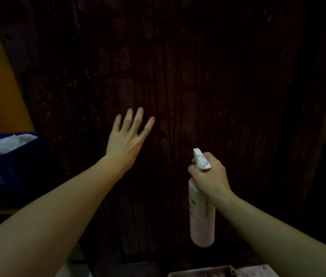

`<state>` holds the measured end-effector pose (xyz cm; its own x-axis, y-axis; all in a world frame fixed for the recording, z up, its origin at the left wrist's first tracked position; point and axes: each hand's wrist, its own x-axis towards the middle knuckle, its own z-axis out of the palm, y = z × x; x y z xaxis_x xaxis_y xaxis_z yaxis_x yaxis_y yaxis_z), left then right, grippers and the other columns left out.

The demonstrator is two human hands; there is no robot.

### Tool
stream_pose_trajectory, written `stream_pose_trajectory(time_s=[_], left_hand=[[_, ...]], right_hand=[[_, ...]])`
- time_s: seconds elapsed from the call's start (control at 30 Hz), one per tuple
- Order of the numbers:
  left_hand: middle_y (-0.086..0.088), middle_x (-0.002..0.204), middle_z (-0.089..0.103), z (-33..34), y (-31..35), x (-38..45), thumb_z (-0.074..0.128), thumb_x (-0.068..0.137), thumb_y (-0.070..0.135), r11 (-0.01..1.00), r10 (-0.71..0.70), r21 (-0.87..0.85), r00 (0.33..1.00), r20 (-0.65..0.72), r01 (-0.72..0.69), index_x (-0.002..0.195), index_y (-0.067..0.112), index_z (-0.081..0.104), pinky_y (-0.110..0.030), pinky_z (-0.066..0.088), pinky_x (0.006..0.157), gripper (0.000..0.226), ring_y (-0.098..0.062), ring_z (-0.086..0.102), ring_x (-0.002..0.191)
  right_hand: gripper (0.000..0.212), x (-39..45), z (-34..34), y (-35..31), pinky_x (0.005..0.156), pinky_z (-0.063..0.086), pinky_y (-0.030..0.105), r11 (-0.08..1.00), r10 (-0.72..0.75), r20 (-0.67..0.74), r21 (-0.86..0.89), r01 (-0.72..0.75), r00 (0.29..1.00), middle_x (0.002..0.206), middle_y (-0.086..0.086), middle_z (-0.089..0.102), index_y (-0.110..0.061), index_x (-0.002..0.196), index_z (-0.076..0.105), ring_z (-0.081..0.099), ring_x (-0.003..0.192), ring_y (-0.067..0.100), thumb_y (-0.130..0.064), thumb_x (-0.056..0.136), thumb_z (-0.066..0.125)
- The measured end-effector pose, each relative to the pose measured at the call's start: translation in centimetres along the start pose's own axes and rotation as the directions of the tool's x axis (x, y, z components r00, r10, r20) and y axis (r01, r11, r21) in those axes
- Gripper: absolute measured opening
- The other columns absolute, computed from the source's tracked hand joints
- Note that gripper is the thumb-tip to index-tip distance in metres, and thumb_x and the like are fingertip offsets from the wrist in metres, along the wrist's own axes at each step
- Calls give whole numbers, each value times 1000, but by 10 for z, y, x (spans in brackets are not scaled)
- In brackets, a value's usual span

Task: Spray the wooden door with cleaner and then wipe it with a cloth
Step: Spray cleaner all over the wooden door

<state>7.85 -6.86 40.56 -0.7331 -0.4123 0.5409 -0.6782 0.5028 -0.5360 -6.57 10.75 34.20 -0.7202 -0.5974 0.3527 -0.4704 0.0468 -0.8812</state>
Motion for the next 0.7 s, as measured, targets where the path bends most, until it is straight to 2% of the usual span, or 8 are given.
stream_pose_trajectory(time_s=[0.13,0.23,0.33,0.4,0.53,0.7], left_hand=[[-25,154,-20,-7,18,2,66,87,29,997,39,61,996,78,-44,151,9,-16,-53,13,119,105,-42,-6,146],[-23,155,-22,-8,29,8,66,87,34,995,76,61,995,68,-81,152,2,4,-58,18,117,95,-40,-10,147],[-21,154,-23,-9,44,17,66,86,46,999,51,-1,998,45,-51,148,2,20,-67,20,111,88,-43,-15,145],[-23,154,-21,-8,53,20,66,86,48,999,28,-27,999,40,-27,148,6,16,-71,21,108,90,-47,-15,143],[-25,152,-14,-11,63,25,66,85,47,999,-9,-50,999,43,12,150,19,-16,-74,21,104,108,-52,-9,142],[-25,151,-15,-17,70,28,66,85,46,999,-34,-36,997,62,36,148,21,-21,-72,20,107,110,-54,-8,141]], right_hand=[[7,2,-14,10,70,56,42,999,27,-33,-21,-28,999,74,-3,63,-23,81,59,63,73,17,-20,82,65],[9,5,-25,15,70,56,43,997,20,-69,-68,-25,997,72,-4,63,-25,76,58,63,72,17,-22,82,64],[11,6,-34,19,70,56,42,996,15,-93,-88,-23,996,72,-5,63,-25,76,57,62,71,15,-21,83,64],[11,6,-40,23,70,57,43,997,23,-100,-71,-30,995,72,-4,63,-25,76,57,63,71,15,-22,83,65],[10,7,-50,31,71,58,44,998,54,-124,-30,-58,991,76,-3,65,-25,82,59,64,73,16,-19,82,66],[11,8,-57,39,72,58,44,998,50,-153,-35,-56,987,75,-4,64,-25,81,58,64,73,15,-17,82,66]])
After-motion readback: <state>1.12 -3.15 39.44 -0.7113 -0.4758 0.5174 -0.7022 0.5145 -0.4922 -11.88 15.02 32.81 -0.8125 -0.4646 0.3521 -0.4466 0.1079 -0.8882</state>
